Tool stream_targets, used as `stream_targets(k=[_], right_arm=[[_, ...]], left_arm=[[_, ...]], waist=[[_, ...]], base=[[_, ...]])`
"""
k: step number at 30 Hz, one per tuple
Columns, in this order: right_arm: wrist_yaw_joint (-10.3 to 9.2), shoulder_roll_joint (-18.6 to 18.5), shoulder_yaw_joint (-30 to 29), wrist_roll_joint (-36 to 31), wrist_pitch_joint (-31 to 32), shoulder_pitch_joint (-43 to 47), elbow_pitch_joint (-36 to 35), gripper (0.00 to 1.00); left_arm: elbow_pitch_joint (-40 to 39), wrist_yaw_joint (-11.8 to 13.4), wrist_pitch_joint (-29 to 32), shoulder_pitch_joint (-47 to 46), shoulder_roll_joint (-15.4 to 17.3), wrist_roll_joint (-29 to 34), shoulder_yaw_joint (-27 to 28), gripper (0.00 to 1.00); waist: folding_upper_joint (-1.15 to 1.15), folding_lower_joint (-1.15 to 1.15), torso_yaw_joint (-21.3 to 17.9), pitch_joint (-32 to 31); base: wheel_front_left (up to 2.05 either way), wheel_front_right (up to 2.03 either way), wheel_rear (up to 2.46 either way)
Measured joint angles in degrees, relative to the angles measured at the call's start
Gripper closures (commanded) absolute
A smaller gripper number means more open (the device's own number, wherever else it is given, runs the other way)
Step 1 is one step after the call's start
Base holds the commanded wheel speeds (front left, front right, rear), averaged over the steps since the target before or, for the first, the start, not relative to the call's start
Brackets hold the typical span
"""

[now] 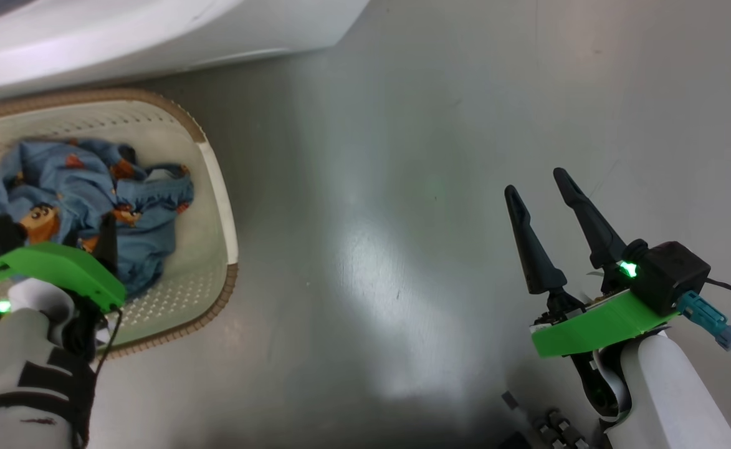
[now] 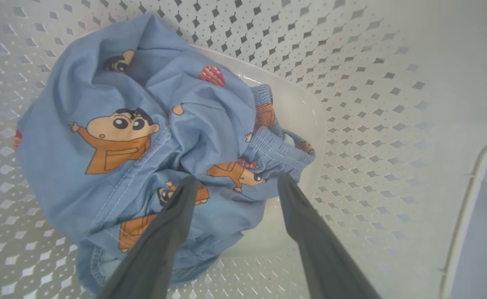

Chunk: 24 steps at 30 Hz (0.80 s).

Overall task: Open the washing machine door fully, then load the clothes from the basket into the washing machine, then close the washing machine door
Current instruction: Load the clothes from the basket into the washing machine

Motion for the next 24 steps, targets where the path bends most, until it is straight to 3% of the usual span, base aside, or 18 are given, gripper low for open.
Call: stream_targets(k=[24], right_arm=[[0.00,-1.6,-3.0,-0.9,0.0,2.5,-4.1,0.00]], left_arm=[[2.0,2.5,-1.5,-7.6,0.5,-0.6,-1.3,0.00]], waist=[[0.00,-0.01,0.1,6.4]], base=[[0.00,0.00,0.00]])
